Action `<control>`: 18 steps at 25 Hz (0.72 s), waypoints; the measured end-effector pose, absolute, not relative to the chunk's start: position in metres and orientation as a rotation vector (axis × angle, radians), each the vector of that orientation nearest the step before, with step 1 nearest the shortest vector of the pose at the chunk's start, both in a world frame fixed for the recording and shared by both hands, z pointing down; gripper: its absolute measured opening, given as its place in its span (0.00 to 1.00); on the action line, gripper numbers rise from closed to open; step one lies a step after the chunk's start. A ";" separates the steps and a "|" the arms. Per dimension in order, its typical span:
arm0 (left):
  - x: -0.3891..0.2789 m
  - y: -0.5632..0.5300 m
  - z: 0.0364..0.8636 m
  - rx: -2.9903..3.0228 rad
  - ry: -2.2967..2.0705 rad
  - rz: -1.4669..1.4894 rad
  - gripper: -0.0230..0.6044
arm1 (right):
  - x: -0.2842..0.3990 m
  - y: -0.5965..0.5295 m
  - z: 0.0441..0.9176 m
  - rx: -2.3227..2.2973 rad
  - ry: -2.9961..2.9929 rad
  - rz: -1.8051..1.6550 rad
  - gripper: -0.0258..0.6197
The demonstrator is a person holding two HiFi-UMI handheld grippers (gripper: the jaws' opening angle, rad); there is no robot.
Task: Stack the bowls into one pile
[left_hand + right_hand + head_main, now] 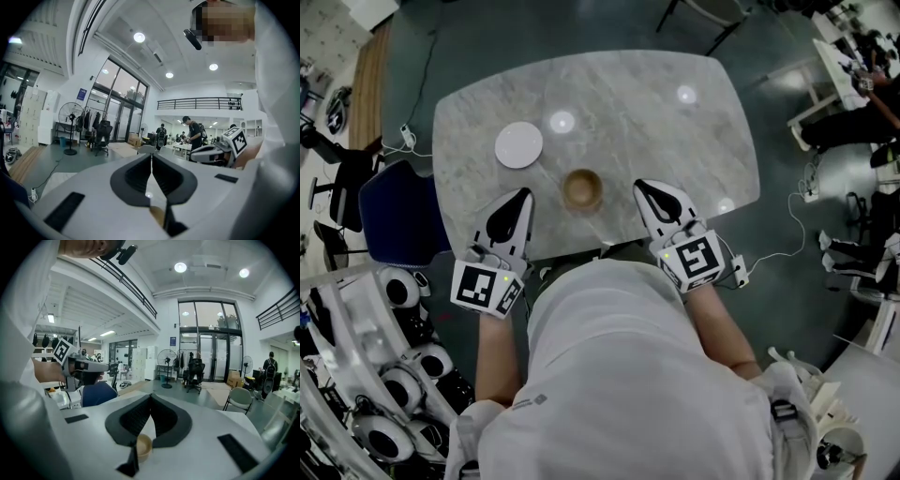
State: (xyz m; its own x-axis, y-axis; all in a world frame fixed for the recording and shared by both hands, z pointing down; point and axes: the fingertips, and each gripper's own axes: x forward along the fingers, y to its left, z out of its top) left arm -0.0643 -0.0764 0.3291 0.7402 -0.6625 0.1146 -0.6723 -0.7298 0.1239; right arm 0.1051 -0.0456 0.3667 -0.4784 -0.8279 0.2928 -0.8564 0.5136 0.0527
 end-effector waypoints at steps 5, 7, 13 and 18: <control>-0.067 -0.073 0.334 2.773 -1.084 0.105 0.04 | 0.105 -0.043 0.372 1.412 -2.471 0.160 0.06; -0.068 -0.073 0.336 2.767 -1.086 0.111 0.04 | 0.105 -0.043 0.374 1.410 -2.465 0.167 0.06; -0.072 -0.074 0.339 2.762 -1.084 0.131 0.04 | 0.100 -0.046 0.378 1.402 -2.453 0.182 0.06; -0.072 -0.074 0.346 2.747 -1.082 0.143 0.04 | 0.098 -0.046 0.381 1.396 -2.463 0.197 0.06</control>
State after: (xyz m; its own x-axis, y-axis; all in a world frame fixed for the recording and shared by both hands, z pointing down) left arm -0.0723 -0.0745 0.3456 0.7296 -0.6657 0.1568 -0.6835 -0.7171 0.1359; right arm 0.0981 -0.0462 0.3808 -0.4813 -0.8135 0.3264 -0.8550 0.5177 0.0297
